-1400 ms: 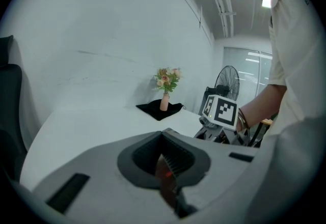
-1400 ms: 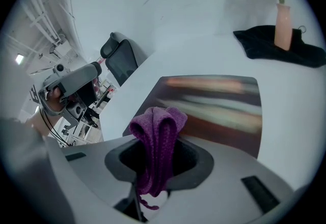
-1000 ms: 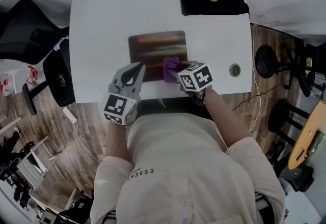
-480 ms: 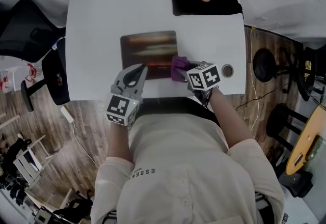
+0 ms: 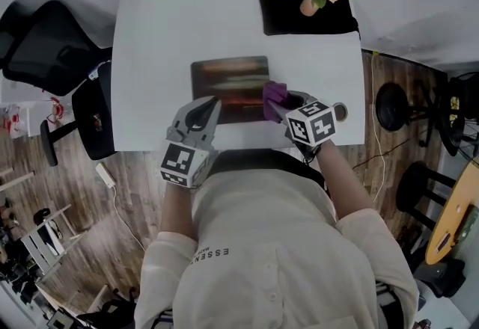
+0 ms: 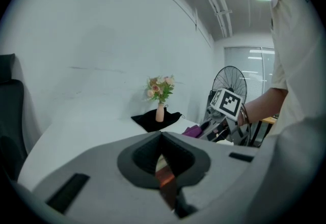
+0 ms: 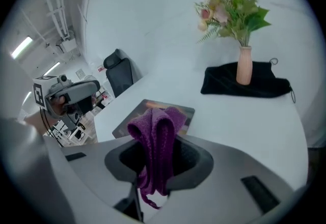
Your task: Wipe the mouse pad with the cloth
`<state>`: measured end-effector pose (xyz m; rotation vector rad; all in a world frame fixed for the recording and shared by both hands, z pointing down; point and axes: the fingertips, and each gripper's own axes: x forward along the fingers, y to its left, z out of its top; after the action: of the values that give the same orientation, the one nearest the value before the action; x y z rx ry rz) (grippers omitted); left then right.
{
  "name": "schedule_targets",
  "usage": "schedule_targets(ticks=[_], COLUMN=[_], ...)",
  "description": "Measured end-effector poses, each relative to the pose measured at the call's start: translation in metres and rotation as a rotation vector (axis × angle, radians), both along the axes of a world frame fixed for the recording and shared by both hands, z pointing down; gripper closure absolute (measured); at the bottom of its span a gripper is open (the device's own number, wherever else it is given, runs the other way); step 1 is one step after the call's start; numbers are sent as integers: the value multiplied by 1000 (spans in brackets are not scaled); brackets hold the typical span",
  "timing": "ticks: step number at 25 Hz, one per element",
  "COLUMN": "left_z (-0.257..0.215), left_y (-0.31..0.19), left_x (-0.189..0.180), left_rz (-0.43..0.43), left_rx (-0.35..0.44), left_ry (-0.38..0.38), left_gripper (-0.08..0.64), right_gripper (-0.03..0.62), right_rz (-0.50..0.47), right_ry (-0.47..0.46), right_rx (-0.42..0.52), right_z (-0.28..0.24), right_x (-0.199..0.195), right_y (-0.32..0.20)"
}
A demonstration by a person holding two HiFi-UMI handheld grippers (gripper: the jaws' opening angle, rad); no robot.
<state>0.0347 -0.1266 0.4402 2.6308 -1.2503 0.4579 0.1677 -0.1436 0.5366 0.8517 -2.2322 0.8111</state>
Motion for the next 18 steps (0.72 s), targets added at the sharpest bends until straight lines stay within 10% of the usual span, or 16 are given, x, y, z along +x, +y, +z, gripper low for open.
schedule_targets(ticks=[18], left_z=[-124], left_y=[-36], left_x=[-60], left_rz=[-27], left_rx=[260], left_ry=[-10], left_gripper=[560], right_gripper=[482], right_rz=[118], right_ry=[-241], right_rx=[708], right_z=[-223], right_x=[-53], right_y=[-44])
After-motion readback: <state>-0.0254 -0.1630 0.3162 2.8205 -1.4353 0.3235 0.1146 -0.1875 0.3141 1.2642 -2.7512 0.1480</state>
